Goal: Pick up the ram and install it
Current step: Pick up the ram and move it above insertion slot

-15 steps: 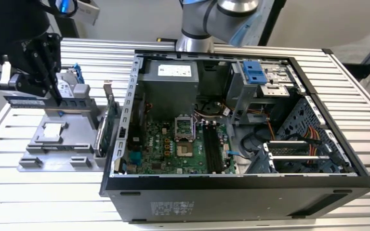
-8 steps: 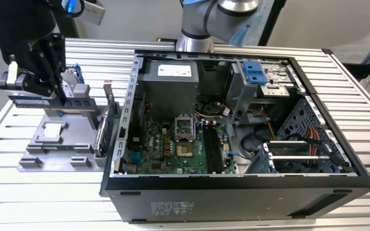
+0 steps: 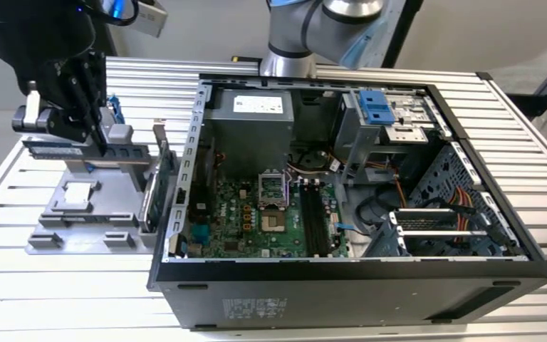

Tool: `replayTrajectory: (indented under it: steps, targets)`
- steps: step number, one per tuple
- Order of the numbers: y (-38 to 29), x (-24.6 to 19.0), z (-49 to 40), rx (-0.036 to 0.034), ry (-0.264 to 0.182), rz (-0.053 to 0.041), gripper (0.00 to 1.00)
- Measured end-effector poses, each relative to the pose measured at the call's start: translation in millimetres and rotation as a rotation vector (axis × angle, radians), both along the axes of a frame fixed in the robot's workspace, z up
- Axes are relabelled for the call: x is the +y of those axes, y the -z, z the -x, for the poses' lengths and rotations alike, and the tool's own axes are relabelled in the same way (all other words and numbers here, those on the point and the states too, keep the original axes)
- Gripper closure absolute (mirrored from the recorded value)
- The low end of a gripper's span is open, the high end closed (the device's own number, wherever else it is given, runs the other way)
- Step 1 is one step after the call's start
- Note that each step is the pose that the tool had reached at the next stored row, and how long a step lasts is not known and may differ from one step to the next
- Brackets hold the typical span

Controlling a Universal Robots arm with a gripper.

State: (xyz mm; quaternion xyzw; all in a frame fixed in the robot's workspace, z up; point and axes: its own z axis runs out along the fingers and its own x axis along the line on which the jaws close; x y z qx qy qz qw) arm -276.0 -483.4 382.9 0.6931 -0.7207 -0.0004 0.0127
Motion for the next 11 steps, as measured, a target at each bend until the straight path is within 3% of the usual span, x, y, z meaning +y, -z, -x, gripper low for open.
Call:
replayTrajectory:
  steps: [11]
  targets:
    - [0.0, 1.5, -18.5, -0.0001, 0.0, -0.0001, 1.0]
